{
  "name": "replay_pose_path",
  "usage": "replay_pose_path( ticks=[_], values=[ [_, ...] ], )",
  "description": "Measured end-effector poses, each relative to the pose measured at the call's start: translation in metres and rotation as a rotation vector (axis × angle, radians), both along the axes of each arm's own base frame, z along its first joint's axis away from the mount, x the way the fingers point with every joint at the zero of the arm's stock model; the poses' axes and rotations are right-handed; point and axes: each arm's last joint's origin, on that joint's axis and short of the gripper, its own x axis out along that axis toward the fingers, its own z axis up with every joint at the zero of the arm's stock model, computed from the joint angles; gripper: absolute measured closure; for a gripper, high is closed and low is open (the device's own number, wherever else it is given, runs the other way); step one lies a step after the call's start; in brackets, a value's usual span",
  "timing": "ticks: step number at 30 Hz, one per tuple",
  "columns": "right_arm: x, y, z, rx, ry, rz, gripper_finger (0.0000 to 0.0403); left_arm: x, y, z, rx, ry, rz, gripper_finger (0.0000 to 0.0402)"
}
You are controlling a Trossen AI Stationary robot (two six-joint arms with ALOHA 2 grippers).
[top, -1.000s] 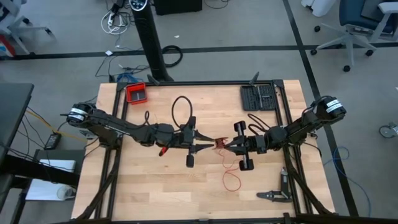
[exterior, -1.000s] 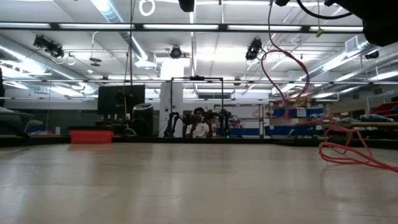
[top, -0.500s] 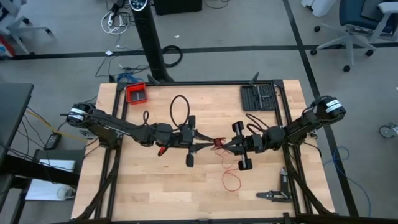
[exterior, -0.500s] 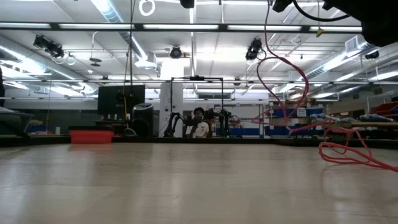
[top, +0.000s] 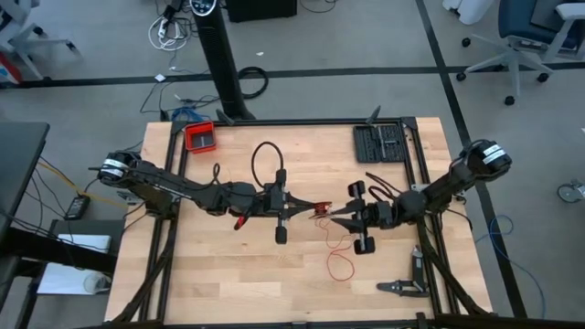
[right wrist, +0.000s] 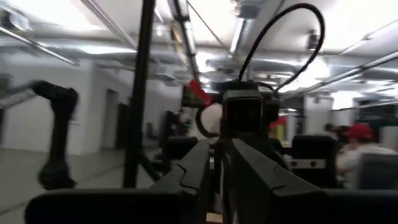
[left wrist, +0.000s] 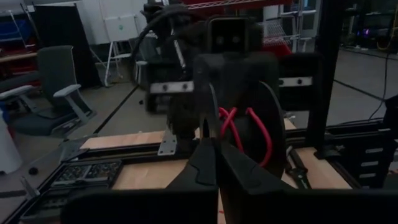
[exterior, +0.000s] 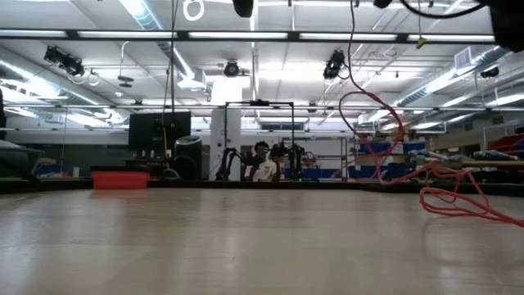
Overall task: Coil cords
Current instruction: Coil the red wire onto the spool
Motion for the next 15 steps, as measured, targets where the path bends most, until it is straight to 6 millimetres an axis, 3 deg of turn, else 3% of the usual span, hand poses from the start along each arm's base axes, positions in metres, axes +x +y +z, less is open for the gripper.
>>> replay_pose_path(
  ticks=[8,15],
  values=[
    [-0.019,0.027,-0.008,0.002,0.186,-0.369,0.0345,0.000,0.001,-0.001,0.002,0.009,0.032,0.0401],
    [-0.020,0.029,-0.015,0.057,0.256,-0.428,0.0346,0.000,0.002,0.000,0.001,0.004,0.048,0.0401]
  ],
)
